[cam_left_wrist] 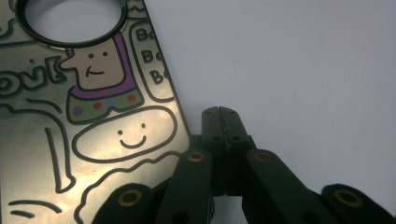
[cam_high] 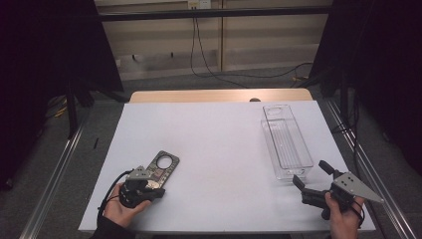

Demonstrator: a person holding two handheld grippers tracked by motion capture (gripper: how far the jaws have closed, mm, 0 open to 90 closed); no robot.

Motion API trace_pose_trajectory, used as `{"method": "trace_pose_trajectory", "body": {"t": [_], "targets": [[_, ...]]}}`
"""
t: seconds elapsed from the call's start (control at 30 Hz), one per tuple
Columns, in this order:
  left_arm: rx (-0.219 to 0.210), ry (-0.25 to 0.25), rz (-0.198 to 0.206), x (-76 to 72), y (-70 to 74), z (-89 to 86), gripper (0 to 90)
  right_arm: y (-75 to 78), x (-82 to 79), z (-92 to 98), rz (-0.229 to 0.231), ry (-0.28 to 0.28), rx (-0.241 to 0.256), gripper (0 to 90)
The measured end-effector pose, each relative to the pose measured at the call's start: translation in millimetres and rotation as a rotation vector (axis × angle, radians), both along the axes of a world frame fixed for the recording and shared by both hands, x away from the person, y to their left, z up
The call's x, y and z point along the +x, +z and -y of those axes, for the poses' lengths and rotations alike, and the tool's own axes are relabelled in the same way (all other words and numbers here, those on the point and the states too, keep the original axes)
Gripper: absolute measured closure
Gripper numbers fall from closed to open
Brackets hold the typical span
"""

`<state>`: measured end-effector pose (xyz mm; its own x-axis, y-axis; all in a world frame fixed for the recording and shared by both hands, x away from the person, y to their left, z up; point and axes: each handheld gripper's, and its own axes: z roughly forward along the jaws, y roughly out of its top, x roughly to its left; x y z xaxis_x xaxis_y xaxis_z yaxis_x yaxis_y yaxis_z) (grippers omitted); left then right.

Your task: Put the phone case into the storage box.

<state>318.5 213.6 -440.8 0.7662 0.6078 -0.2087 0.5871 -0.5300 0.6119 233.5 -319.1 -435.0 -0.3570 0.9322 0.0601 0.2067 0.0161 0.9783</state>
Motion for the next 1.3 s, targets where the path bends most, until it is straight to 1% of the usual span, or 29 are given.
{"method": "trace_pose_trajectory", "body": {"t": [0.1,0.2,0.27,0.3,0.33,0.4,0.5,0.57,0.6,0.63,0.7,0.73,0.77,0.8,0.87,0.9,0.97,1.0,1.03,1.1,1.17,1.2,1.23,1.27,1.3], "targets": [[-0.01,0.002,-0.009,0.7,-0.2,-1.4,90.0,0.0,0.1,-0.4,0.0,0.001,0.001,0.0],[-0.015,0.009,-0.003,-0.2,-0.2,-1.3,90.0,0.0,0.3,-0.3,-0.001,0.001,-0.001,0.0],[-0.003,0.004,0.024,-0.4,0.9,-0.2,90.0,0.0,0.4,-0.4,-0.001,0.001,-0.001,0.0],[-0.002,0.011,0.041,-1.0,2.3,0.1,90.0,-0.1,0.4,-0.4,-0.001,0.001,-0.001,0.0],[-0.021,0.018,0.043,-1.1,3.6,-0.2,90.0,-0.1,0.4,-0.3,-0.001,0.002,-0.001,0.0],[-0.035,0.022,0.073,-2.1,6.7,-0.5,90.0,-0.2,0.5,-0.4,-0.004,0.002,0.002,0.0],[-0.078,0.017,0.093,-3.5,9.4,-1.1,90.0,-0.2,0.6,-0.7,-0.003,0.004,0.004,0.0],[-0.086,0.013,0.12,-4.8,11.5,-0.9,90.0,-0.1,0.4,-0.7,-0.002,0.002,0.004,0.0],[-0.106,0.017,0.124,-5.9,12.9,-0.9,90.0,-0.2,0.4,-0.3,-0.002,0.002,0.001,0.0],[-0.118,0.023,0.13,-6.7,13.8,-1.0,90.0,0.0,0.3,-0.4,-0.001,0.001,0.004,0.0],[-0.127,0.031,0.157,-8.1,17.0,-1.9,89.5,0.0,0.4,-0.4,-0.001,0.001,0.003,0.0],[-0.15,0.038,0.163,-9.0,18.5,-2.7,88.6,-0.1,0.4,-0.3,-0.001,0.002,0.0,0.0],[-0.159,0.042,0.171,-9.5,19.3,-3.2,88.1,0.0,0.4,-0.4,0.0,0.002,0.002,0.0],[-0.156,0.045,0.189,-10.2,20.4,-3.8,86.7,0.0,0.3,-0.4,0.0,0.002,0.002,0.0],[-0.179,0.054,0.209,-12.1,22.2,-4.4,82.8,0.0,0.2,-0.2,0.0,0.001,0.003,0.0],[-0.185,0.054,0.213,-12.5,22.9,-4.5,81.1,0.2,0.1,-0.2,0.0,0.001,0.004,0.0],[-0.191,0.057,0.241,-14.6,24.9,-4.8,76.9,0.4,0.1,-0.4,0.002,0.002,0.003,0.0],[-0.198,0.051,0.244,-15.2,25.9,-4.9,75.2,0.6,0.1,-0.6,0.002,0.003,0.003,0.0],[-0.205,0.046,0.256,-16.1,27.0,-4.9,73.5,0.7,0.2,-0.6,0.004,0.004,0.002,0.0],[-0.207,0.055,0.272,-17.6,28.5,-3.8,66.7,0.7,0.2,-0.4,0.001,0.004,0.002,0.0],[-0.208,0.062,0.279,-18.7,29.5,-4.9,62.8,0.6,0.1,0.1,0.001,0.002,0.004,0.0],[-0.213,0.074,0.275,-19.2,29.1,-4.9,56.9,0.5,0.1,0.3,0.002,0.0,0.005,0.0],[-0.211,0.082,0.278,-19.8,29.0,-5.9,53.1,0.6,0.0,0.3,0.003,-0.001,0.007,0.0],[-0.213,0.089,0.276,-20.0,28.9,-6.7,51.8,0.6,0.0,0.3,0.002,-0.001,0.007,0.0],[-0.215,0.107,0.279,-20.1,29.1,-7.7,46.8,0.5,0.0,0.4,0.003,0.0,0.004,0.0]]}}
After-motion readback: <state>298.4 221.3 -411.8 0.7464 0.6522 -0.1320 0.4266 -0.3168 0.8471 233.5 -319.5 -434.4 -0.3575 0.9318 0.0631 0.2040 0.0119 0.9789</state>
